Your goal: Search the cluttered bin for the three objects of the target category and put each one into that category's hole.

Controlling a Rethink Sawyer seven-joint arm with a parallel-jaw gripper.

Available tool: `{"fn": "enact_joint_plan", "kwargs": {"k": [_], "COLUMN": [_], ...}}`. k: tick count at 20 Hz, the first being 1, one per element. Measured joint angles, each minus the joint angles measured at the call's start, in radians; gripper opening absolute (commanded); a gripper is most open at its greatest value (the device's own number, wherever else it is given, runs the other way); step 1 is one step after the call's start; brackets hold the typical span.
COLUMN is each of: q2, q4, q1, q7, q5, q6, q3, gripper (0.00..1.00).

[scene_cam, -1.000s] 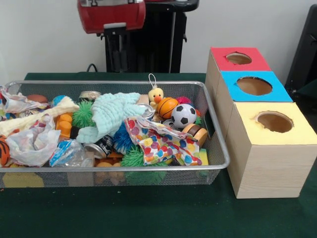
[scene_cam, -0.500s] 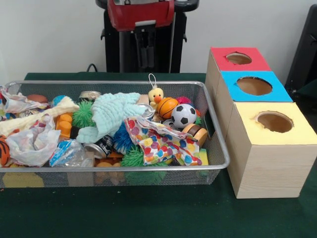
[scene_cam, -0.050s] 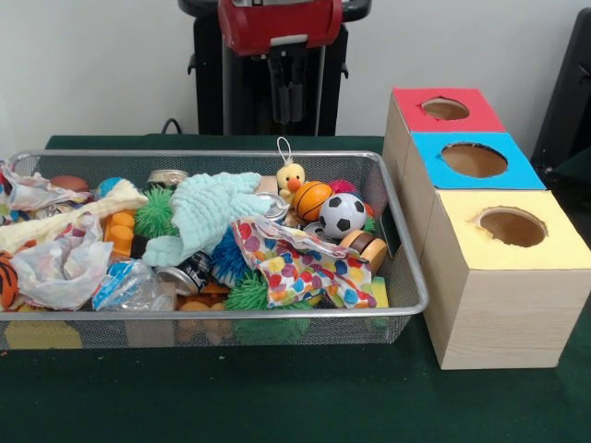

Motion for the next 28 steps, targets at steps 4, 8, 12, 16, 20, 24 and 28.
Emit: {"fn": "enact_joint_plan", "kwargs": {"k": [4, 8, 12, 16, 20, 24, 28], "q2": [0.0, 0.0, 0.0, 0.001, 0.001, 0.001, 0.001], "q4": [0.0, 0.001, 0.0, 0.0, 0.0, -0.004, -0.005], "q1": [-0.005, -0.025, -0.045, -0.064, -0.061, -0.043, -0.033], "q7": [0.0, 0.0, 0.0, 0.0, 0.0, 0.0, 0.0], "q5": [0.004, 0.013, 0.014, 0.013, 0.012, -0.007, -0.034], "q6": [0.0, 0.0, 0.0, 0.0, 0.005, 0.052, 0.111], "q3": [0.0, 0.0, 0.0, -0.001, -0.003, -0.009, -0.01], "gripper": [0.0, 0.0, 0.0, 1.0, 1.0, 1.0, 1.0]}}
